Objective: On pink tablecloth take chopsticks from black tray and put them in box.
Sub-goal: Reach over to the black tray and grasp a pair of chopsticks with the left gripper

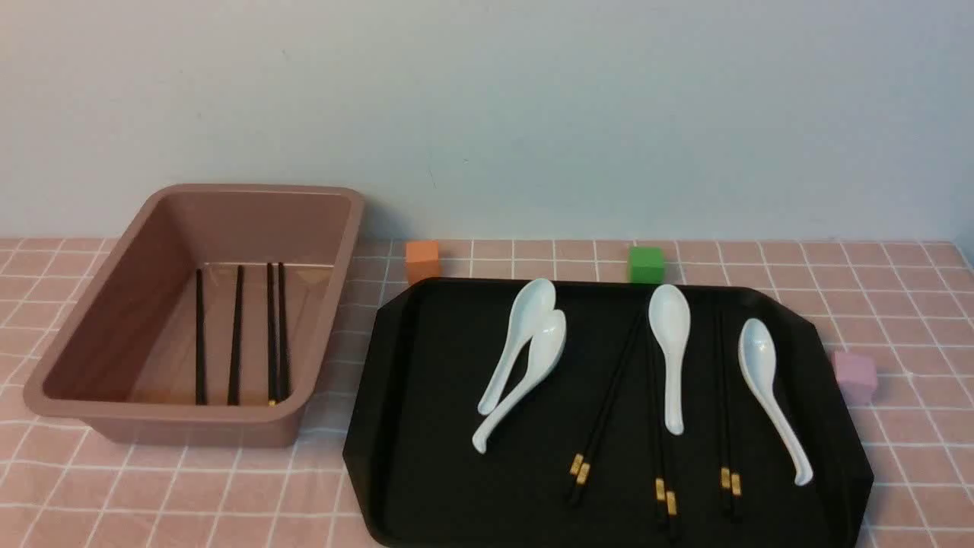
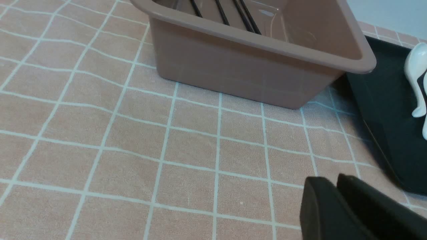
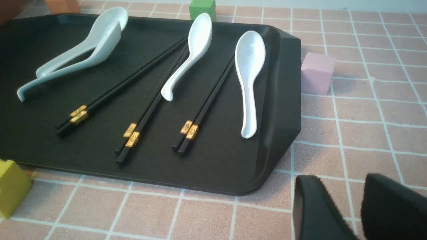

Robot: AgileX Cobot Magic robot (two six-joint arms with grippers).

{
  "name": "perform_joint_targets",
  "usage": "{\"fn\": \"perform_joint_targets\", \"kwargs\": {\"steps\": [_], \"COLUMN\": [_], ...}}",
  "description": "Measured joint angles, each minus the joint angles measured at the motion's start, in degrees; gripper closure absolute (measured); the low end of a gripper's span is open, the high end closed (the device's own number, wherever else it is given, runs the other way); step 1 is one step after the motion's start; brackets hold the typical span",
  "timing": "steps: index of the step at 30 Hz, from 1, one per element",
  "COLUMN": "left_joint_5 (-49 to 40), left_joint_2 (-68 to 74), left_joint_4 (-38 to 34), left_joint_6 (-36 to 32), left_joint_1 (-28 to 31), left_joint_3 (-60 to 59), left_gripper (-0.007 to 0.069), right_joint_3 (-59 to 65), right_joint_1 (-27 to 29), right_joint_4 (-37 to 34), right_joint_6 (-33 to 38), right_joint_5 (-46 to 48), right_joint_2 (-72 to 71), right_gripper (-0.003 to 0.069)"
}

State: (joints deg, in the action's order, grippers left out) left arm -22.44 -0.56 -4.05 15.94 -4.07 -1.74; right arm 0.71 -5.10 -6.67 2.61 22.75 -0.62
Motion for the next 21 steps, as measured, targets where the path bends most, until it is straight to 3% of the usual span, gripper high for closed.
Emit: {"fn": "perform_joint_targets", "kwargs": {"steps": [21], "left_joint_5": [0.00], "left_joint_2": [0.00], "left_joint_4": [0.00], "left_joint_6": [0.00], "left_joint_1": [0.00], "left_joint_3": [0.00], "left_gripper": [0.0526], "right_joint_3": [0.00], "right_joint_1": [0.00], "right_joint_4": [0.00], "right_joint_6": [0.00], "right_joint_5": [0.00], "right_joint_2": [0.00], "right_gripper": [0.0419]}}
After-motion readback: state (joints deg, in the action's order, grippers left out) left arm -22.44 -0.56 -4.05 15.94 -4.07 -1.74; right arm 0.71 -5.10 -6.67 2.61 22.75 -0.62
